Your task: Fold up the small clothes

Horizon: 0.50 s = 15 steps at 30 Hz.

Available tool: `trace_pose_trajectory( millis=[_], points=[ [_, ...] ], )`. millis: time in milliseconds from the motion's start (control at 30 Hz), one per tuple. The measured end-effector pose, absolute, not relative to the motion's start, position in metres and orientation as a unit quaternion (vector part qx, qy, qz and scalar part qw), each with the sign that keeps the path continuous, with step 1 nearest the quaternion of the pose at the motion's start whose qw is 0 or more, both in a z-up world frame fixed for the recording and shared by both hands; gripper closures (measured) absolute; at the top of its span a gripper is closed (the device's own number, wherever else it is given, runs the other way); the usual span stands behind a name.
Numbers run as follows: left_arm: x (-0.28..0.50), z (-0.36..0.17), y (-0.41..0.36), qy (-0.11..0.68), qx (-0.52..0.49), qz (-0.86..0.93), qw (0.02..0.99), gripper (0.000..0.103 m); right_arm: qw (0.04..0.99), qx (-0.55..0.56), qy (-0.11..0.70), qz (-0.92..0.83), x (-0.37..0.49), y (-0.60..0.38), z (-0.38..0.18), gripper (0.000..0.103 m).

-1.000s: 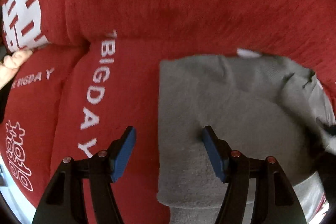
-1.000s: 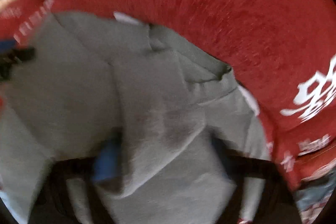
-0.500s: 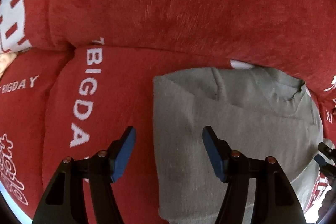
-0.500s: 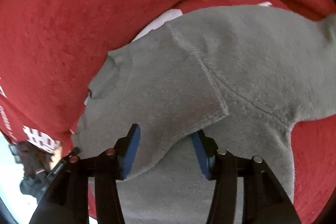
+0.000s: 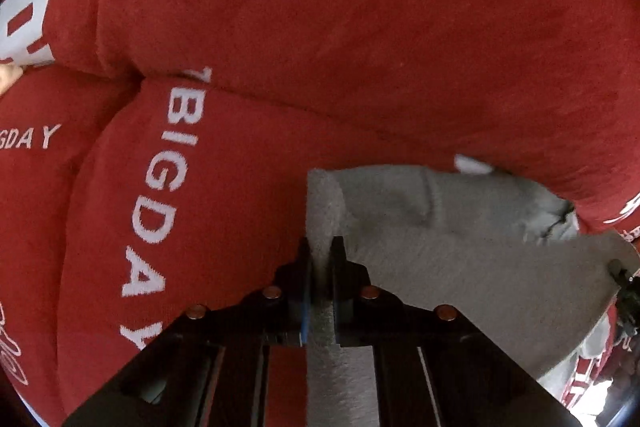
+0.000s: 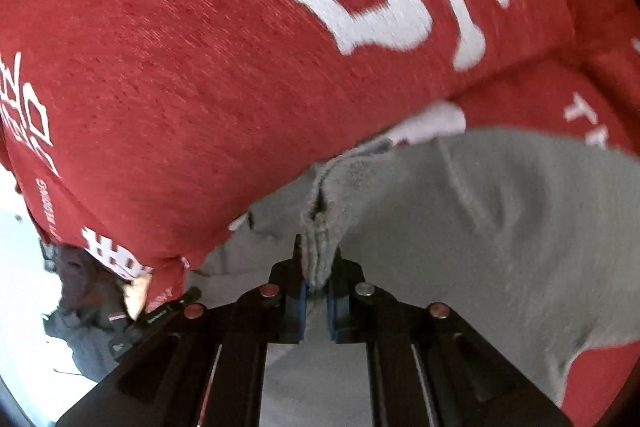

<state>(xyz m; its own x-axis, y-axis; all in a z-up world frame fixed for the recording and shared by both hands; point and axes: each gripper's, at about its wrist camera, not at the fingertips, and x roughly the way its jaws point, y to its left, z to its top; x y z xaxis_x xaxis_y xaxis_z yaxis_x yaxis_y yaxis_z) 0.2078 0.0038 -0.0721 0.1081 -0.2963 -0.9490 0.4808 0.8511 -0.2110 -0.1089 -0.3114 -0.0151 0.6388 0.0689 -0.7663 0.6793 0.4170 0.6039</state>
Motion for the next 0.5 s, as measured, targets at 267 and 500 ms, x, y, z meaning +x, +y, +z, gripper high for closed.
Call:
trace_pose_trajectory(
  millis=[267, 500],
  points=[
    [0.211, -0.069, 0.019, 0.615, 0.052, -0.236, 0.751, 0.057, 0.683, 0.524, 0.436, -0.262, -0.139, -0.320, -0.063, 0.069],
    [0.218, -0.037, 0.052, 0.590, 0.057, -0.221, 0.774, 0.033, 0.688, 0.583, 0.419, -0.107, -0.120, -0.235, -0.036, 0.057]
  ],
)
